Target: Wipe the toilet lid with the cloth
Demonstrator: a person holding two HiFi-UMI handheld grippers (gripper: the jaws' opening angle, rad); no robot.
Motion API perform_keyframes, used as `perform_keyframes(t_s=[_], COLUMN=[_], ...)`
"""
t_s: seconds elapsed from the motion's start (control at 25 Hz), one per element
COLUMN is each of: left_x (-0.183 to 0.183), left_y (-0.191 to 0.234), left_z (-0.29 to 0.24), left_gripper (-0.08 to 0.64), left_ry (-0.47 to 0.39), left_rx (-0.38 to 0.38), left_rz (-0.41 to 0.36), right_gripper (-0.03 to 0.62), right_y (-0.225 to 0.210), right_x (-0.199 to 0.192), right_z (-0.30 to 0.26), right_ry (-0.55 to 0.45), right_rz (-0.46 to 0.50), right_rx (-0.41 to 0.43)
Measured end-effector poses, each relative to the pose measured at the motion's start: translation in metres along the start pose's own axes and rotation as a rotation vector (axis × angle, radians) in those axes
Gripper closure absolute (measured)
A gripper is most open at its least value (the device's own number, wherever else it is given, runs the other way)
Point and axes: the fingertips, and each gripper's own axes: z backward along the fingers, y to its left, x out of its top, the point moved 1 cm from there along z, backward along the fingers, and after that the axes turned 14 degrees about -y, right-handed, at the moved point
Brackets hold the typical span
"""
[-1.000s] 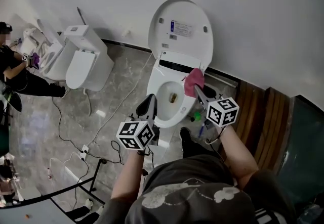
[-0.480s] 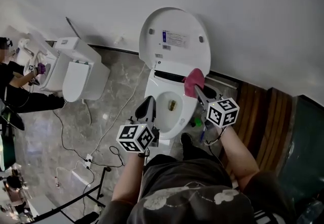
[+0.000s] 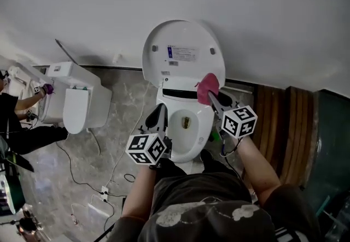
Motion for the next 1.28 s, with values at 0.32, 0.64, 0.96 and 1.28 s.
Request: perform_keyframes(t_s=[0.32,0.64,0.96,1.28], left_x=[0.019,0.046,0.058,0.063], left_y=[0.055,0.112,0.135,0.11], left_z=[-0.067,-0.111,-0.135,-0.145], left_gripper=[0.552,0.552,0.552,0.552], left_ry=[0.051,0.053,0.058,0.036], left_rx=[-0.175,-0.285,-0.361,-0.353], left_rz=[0.002,0.02,0.019,-0.009], right_gripper=[0.543,0.543,0.543,0.543], right_y=[0.009,0.054,0.075,0.042], right_x=[0.016,0.043,0.065,0.087], right_z=[-0.077,-0.18,-0.247,-0.248], right_ry=[-0.073,-0.147,-0.189,-0.231], right_rz=[0.043,0.183,0.29,0.284], right_rx=[-0.116,-0.123,-0.125,-0.157])
